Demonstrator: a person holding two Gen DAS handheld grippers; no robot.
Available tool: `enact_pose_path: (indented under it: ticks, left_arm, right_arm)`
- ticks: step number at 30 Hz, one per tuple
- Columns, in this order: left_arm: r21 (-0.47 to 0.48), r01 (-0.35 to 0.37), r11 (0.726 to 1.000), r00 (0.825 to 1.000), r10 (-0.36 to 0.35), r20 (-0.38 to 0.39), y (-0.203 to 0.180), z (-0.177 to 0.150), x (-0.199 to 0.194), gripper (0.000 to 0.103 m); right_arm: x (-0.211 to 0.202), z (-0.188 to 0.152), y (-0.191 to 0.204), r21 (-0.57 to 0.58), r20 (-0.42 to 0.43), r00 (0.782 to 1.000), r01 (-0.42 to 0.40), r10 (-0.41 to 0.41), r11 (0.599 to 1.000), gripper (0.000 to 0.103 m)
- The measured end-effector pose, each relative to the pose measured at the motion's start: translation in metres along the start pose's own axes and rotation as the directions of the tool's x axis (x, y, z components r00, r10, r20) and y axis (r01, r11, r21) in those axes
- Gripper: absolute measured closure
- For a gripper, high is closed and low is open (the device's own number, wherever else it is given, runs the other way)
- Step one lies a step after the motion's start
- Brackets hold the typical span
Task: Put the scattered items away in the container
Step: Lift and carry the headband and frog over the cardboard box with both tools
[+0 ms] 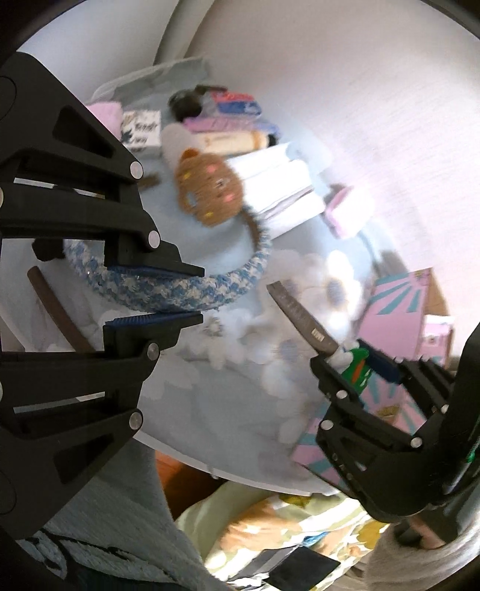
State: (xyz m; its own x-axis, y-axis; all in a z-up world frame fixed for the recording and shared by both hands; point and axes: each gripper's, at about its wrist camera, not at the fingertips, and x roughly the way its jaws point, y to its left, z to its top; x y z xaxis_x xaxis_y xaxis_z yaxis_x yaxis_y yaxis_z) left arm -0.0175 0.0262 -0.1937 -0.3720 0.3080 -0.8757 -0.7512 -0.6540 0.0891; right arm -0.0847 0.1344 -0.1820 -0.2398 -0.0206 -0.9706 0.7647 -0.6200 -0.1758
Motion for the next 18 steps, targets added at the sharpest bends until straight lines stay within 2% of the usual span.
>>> enact_pose_path:
  ticks: [9,18]
  left_arm:
    - [-0.046,-0.029,0.998,0.995,0.034,0.098,0.007,0.037,-0.039,0.088]
    - [-0.015,-0.065,0.998,0.978,0.067,0.196,-0.007,0.088,-0.073,0.088]
  right_arm:
    - [-0.031,-0.005,-0.015,0.160,0.063,0.998,0.018,-0.028,0.987,0.066]
    - [-0.082,-0.037,-0.041,0.374,0.164,0.984,0.000,-0.066,0.928,0.066]
